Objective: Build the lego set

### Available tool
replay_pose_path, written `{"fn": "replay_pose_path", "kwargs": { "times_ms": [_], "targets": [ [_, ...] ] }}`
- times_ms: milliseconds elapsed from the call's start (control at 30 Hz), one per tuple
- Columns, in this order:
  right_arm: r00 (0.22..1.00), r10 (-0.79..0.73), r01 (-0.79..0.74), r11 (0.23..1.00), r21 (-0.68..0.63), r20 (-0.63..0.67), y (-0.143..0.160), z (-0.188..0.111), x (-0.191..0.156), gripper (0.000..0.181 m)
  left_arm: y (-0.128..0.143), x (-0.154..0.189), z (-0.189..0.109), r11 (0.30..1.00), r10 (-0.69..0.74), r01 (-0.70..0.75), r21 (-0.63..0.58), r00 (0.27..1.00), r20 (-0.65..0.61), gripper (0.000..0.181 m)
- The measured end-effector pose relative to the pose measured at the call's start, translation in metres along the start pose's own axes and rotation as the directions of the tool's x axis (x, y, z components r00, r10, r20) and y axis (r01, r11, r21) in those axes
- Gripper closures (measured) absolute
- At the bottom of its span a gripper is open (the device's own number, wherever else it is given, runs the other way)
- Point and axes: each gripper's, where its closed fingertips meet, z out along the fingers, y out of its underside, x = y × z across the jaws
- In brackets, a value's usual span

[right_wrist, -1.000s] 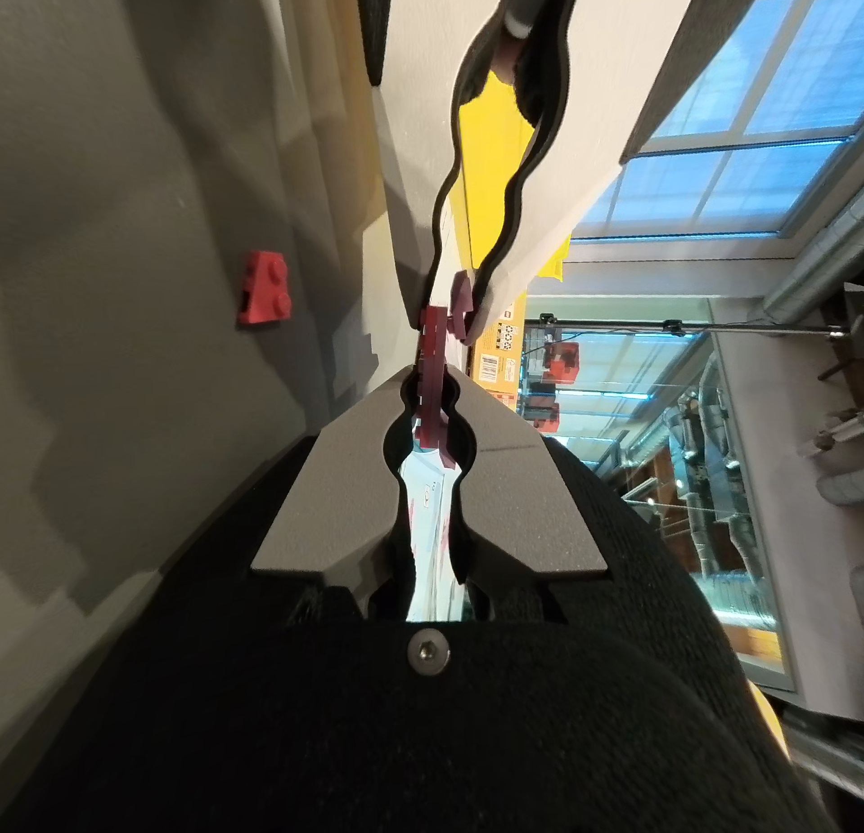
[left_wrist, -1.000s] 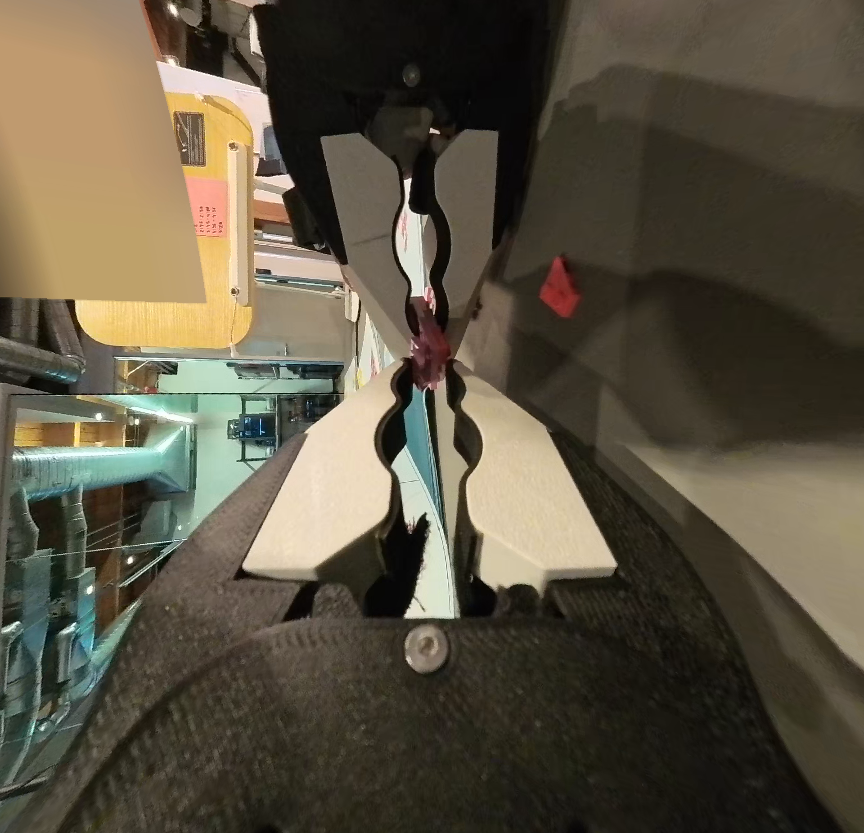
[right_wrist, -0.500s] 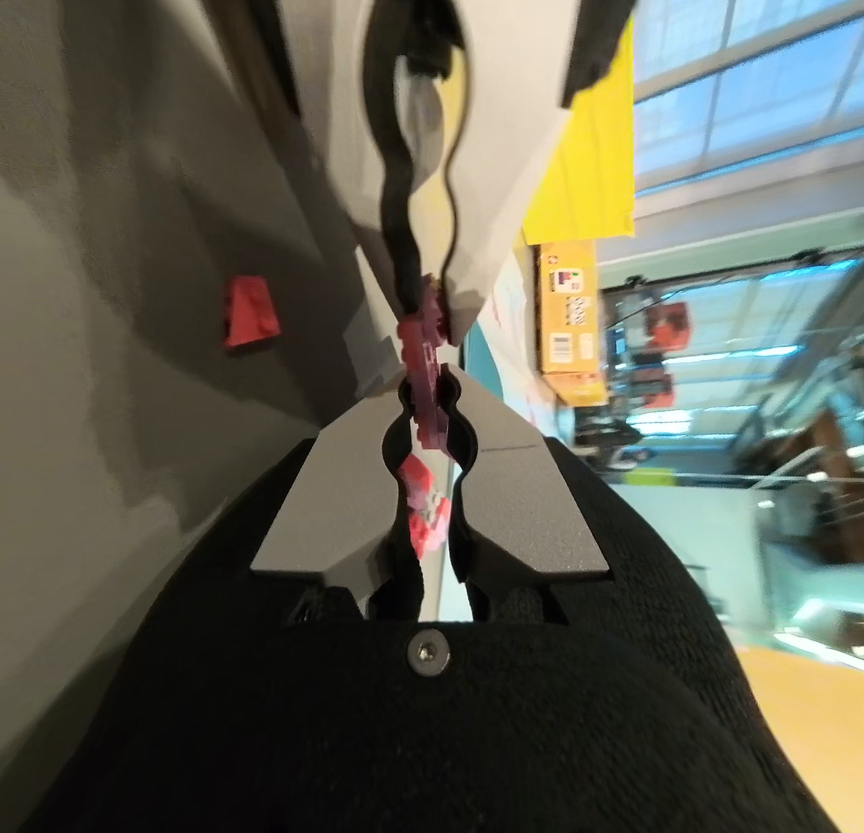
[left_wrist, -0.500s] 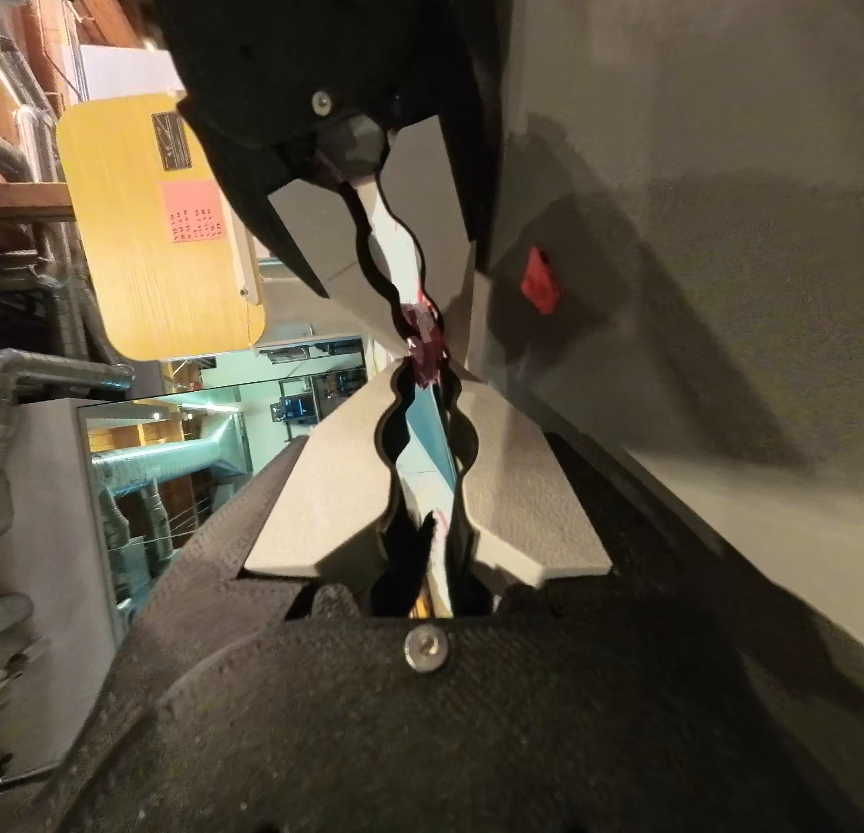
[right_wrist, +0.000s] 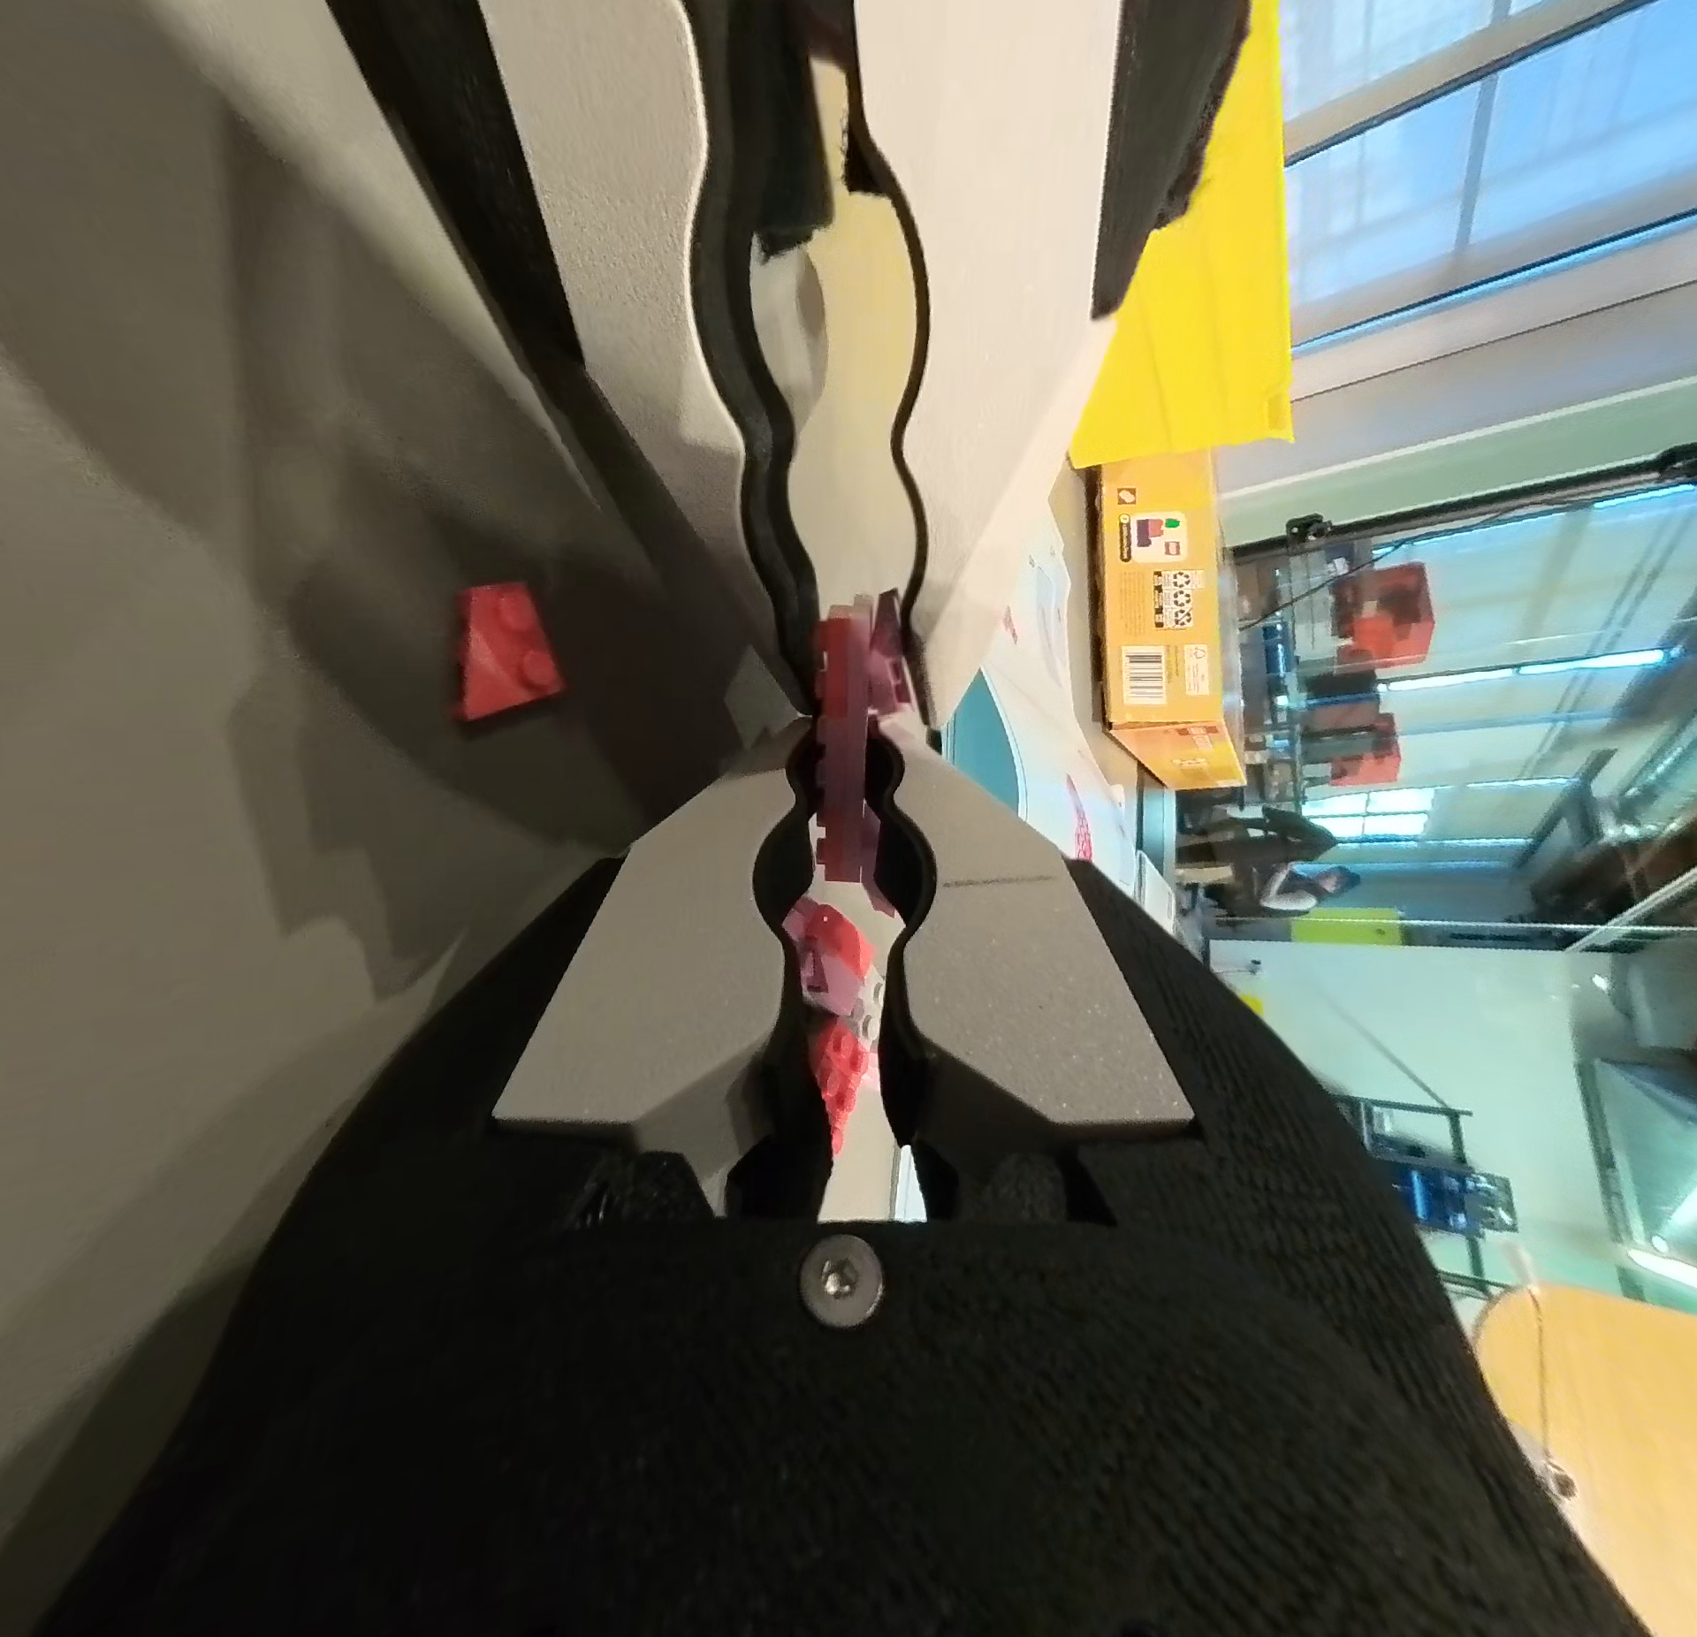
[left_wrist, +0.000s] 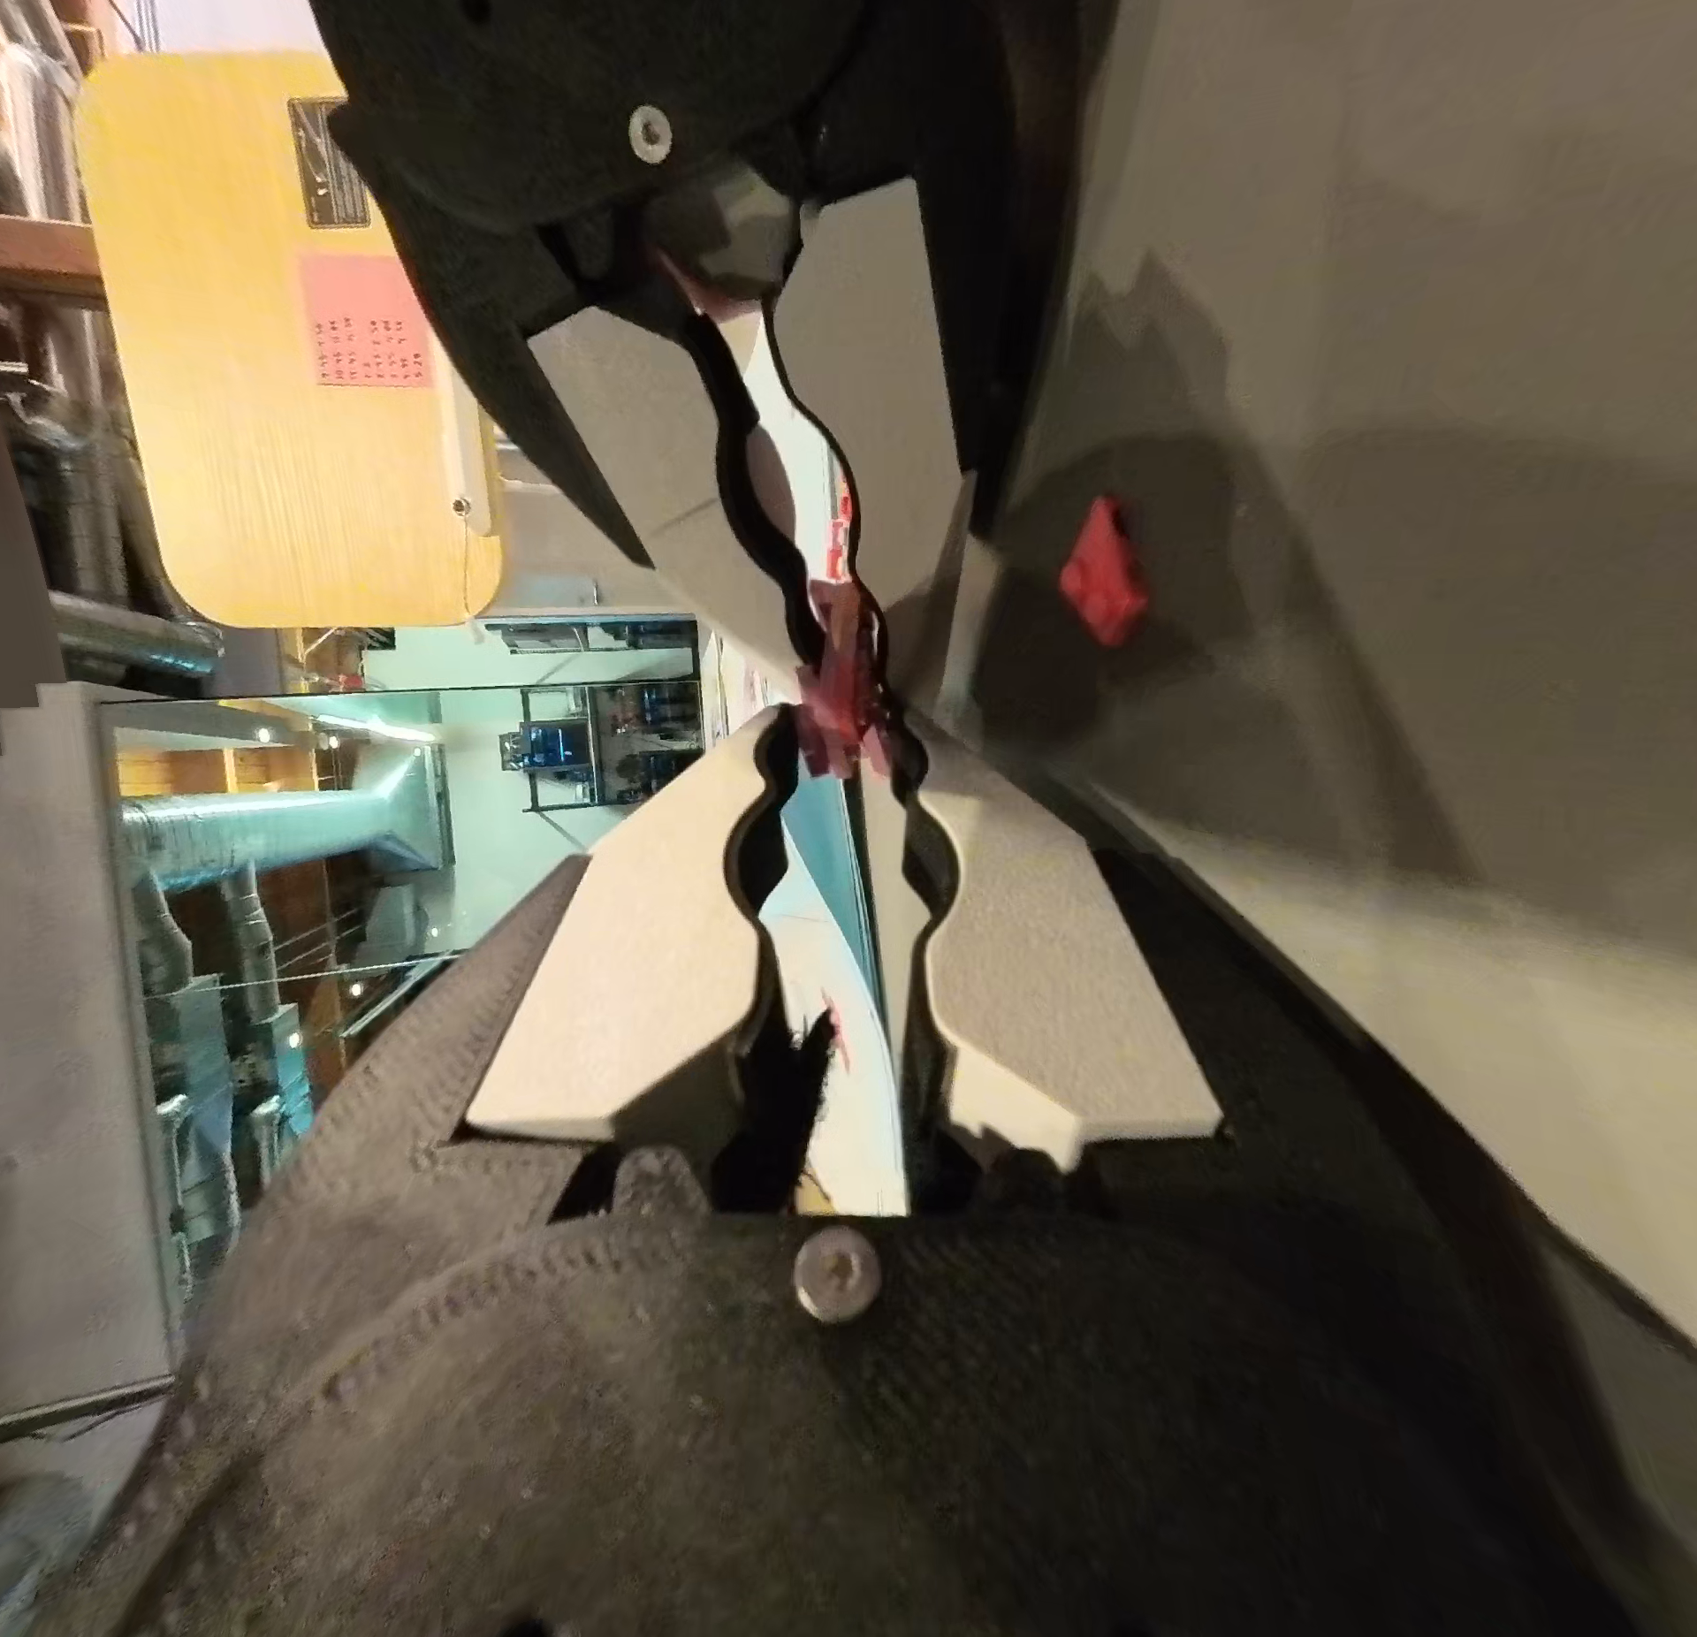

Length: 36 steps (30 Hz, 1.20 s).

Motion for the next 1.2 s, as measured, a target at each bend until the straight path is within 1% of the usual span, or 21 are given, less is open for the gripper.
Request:
{"fn": "replay_pose_path", "kwargs": {
  "times_ms": [233,467,533,700,933,1200],
  "targets": [
    [0.998,-0.053,0.053,0.999,-0.009,-0.025,0.001,-0.001,0.001,0.176,-0.004,-0.002,-0.006,0.995,-0.072,0.073,0.061,0.997,-0.018,0.167],
    [0.990,-0.125,0.121,0.991,-0.058,-0.071,0.005,0.000,0.005,0.175,0.000,-0.003,-0.005,1.000,-0.019,0.018,-0.019,1.000,-0.005,0.168],
    [0.988,-0.132,0.128,0.990,-0.058,-0.077,0.005,0.000,0.006,0.175,0.000,-0.002,-0.005,1.000,-0.007,0.007,-0.020,1.000,-0.002,0.168],
    [0.998,-0.049,0.049,0.999,0.002,-0.033,0.001,0.000,0.002,0.175,-0.002,-0.001,-0.007,0.998,-0.025,0.027,0.063,0.999,-0.041,0.169],
    [0.998,-0.057,0.058,0.998,0.037,-0.017,-0.005,-0.002,-0.002,0.175,-0.008,0.000,-0.014,0.984,-0.032,0.041,0.173,0.998,-0.057,0.169],
    [0.997,-0.079,0.079,0.997,0.026,-0.017,-0.005,-0.002,-0.003,0.175,-0.007,0.004,-0.017,0.974,-0.108,0.132,0.183,0.985,-0.136,0.171]
  ]
}}
